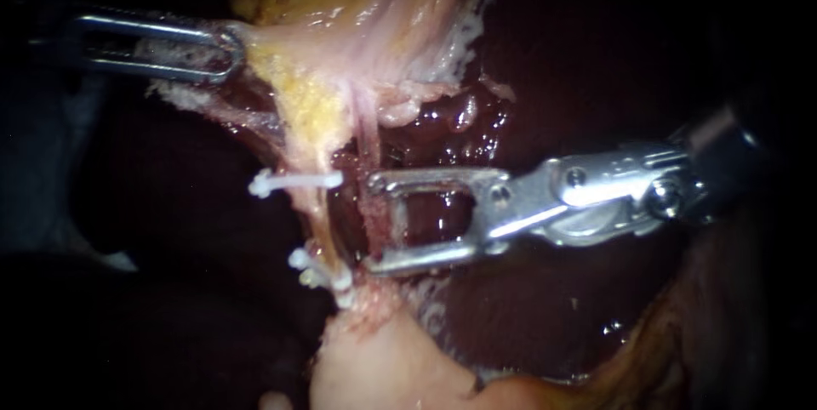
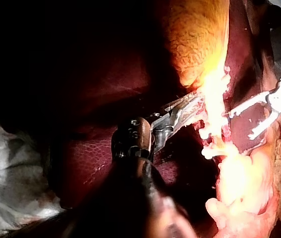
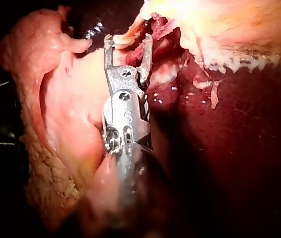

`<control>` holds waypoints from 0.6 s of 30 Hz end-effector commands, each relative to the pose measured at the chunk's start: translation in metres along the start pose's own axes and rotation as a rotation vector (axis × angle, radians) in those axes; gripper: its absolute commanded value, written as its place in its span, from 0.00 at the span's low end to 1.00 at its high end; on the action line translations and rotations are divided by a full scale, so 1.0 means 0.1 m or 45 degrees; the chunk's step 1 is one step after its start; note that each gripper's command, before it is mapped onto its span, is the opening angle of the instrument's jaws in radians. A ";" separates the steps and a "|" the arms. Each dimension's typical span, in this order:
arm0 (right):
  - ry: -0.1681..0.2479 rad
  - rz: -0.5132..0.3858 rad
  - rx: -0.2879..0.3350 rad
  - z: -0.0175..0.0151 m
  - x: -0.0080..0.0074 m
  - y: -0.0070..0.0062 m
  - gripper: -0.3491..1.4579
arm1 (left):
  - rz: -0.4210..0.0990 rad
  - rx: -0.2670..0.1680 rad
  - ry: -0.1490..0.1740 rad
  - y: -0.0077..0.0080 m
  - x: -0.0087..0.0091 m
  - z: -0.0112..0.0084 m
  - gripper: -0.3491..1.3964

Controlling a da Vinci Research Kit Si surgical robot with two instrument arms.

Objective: Going back third clip left tube

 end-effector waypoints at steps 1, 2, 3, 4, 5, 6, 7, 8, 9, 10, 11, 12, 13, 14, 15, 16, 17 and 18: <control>0.000 -0.003 0.000 -0.006 0.000 -0.001 0.47 | 0.000 -0.001 0.000 0.000 0.000 0.000 0.00; -0.001 -0.009 0.000 -0.013 0.001 -0.002 0.47 | 0.000 -0.001 0.000 0.000 0.000 0.000 0.00; 0.000 -0.016 0.002 -0.018 0.001 -0.003 0.47 | 0.000 -0.001 0.000 0.000 0.000 0.000 0.00; -0.001 -0.022 0.000 -0.025 0.002 -0.004 0.47 | 0.000 -0.001 0.000 0.000 0.000 0.000 0.00; -0.001 -0.027 0.000 -0.030 0.002 -0.005 0.47 | 0.000 -0.001 0.000 0.000 0.000 0.000 0.00; -0.002 -0.033 -0.002 -0.036 0.003 -0.005 0.47 | 0.000 -0.001 0.000 0.000 0.000 0.000 0.00; -0.003 -0.030 -0.006 -0.041 0.003 -0.006 0.47 | 0.000 -0.001 0.000 0.000 0.000 0.000 0.00; -0.004 -0.041 -0.011 -0.047 0.004 -0.006 0.47 | 0.000 -0.001 0.000 0.000 0.000 0.000 0.00; -0.006 -0.053 -0.015 -0.052 0.004 -0.006 0.47 | 0.000 -0.001 0.000 0.000 0.000 0.000 0.00; -0.007 -0.057 -0.019 -0.057 0.005 -0.006 0.47 | 0.000 -0.001 0.000 0.000 0.000 0.000 0.00; -0.007 -0.061 -0.020 -0.064 0.006 -0.005 0.47 | 0.000 -0.001 0.000 0.000 0.000 0.000 0.00; -0.008 -0.073 -0.023 -0.068 0.007 -0.005 0.47 | 0.000 -0.001 0.000 0.000 0.000 0.000 0.00; -0.009 -0.070 -0.027 -0.072 0.008 -0.005 0.47 | 0.000 -0.001 0.000 0.001 0.000 0.000 0.00; -0.011 -0.072 -0.034 -0.077 0.010 -0.004 0.47 | 0.000 0.000 0.000 0.001 0.000 0.000 0.00; -0.012 -0.077 -0.038 -0.080 0.011 -0.004 0.47 | 0.000 0.000 0.000 0.001 0.000 0.000 0.00; -0.012 -0.075 -0.039 -0.082 0.012 -0.004 0.47 | 0.000 0.000 0.000 0.001 0.000 0.000 0.00; -0.013 -0.082 -0.039 -0.084 0.012 -0.003 0.47 | 0.000 0.000 0.000 0.001 0.000 0.000 0.00; -0.012 -0.081 -0.039 -0.086 0.013 -0.003 0.47 | 0.000 0.000 0.000 0.001 0.000 0.000 0.00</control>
